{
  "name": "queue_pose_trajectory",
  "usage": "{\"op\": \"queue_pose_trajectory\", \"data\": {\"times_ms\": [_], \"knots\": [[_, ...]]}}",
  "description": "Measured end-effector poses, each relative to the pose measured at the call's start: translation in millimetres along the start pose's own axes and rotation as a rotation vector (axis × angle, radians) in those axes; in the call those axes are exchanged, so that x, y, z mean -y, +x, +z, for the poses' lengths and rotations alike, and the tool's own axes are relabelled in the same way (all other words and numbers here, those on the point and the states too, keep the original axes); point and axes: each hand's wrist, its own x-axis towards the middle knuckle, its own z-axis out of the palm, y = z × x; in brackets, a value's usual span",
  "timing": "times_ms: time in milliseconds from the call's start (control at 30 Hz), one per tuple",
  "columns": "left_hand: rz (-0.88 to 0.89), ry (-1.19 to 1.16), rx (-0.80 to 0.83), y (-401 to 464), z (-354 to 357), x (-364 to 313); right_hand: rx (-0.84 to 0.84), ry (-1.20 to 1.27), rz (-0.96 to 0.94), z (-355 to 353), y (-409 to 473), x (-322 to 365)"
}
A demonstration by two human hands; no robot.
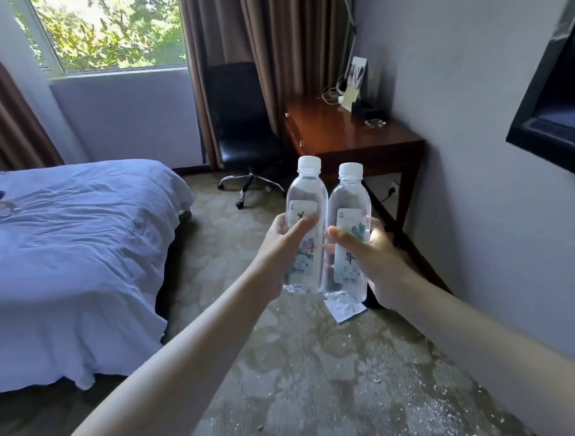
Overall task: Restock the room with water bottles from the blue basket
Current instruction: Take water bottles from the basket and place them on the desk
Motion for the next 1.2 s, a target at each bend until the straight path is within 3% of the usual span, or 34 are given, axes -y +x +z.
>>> {"op": "queue_pose_trajectory", "data": {"times_ms": [433, 767, 1000, 1200], "knots": [[-0.044, -0.005, 0.062, 186, -8, -10, -0.083, -0.002, -0.007, -10, 184, -2], [0.015, -0.013, 0.059, 338, 5, -35, -0.011, -0.071, -0.018, -37, 348, 21], [-0.025, 0.016, 0.032, 438, -12, -39, -0.017, -0.042, 0.013, -32, 450, 19], [0.0, 0.035, 0.109, 541, -45, -45, -0.059, -0.071, -0.018, -10, 546, 20]]}}
